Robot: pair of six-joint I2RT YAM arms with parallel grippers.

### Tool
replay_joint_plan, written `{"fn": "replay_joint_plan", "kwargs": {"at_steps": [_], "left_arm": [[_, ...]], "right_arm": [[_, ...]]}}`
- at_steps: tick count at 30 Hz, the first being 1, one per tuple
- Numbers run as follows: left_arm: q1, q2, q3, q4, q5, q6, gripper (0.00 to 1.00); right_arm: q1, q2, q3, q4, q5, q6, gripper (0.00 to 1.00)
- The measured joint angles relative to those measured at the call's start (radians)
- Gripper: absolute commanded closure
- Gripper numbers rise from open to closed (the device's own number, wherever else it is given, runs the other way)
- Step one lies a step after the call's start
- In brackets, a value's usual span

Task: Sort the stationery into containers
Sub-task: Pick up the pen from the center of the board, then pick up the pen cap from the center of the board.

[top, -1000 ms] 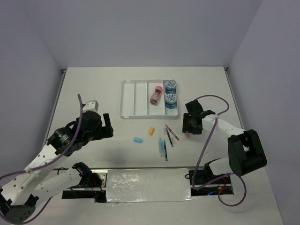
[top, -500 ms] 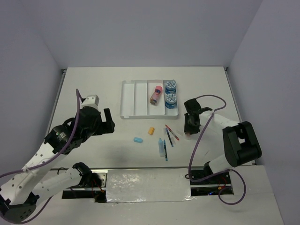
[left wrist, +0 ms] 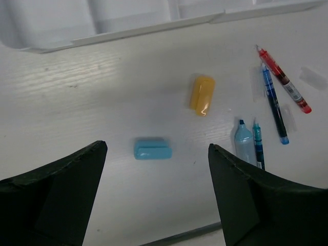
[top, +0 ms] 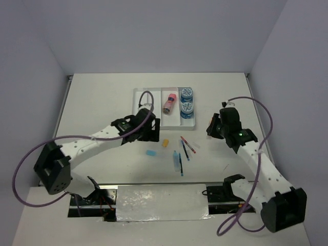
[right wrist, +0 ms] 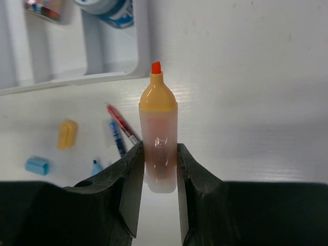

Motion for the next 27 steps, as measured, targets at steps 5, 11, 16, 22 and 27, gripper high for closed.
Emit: {"fn": "replay_joint_plan", "kwargs": {"at_steps": [5,11,16,22,27], "left_arm": [[-0.051,0.199,0.074,0.067,0.008,0.013,0.15],[-0.064,0.346,0.174,0.117,0.008,0.028,0.22],[-0.084,0.426,0.226,0.125,0.007,0.043,0.30],[-0.096,0.477,0.227,0.123,0.009,0.048,0.32],[-0.103,0.477,0.220,0.125,0.009,0.050,0.42]], "right_arm": [[0.003,-0.151,0.000,-0.044,-0.039,-0.006,0.99],[0.005,-0.240,0.000,-0.096,-0.140,-0.029,0.98],[0.005,-0.248,0.011,-0.126,-0.171,-0.049,0.97],[0.006,-0.264,0.011,-0.133,-0.196,-0.058,0.96],[0.006,-0.264,0.011,-0.133,-0.210,-0.065,0.96]]}}
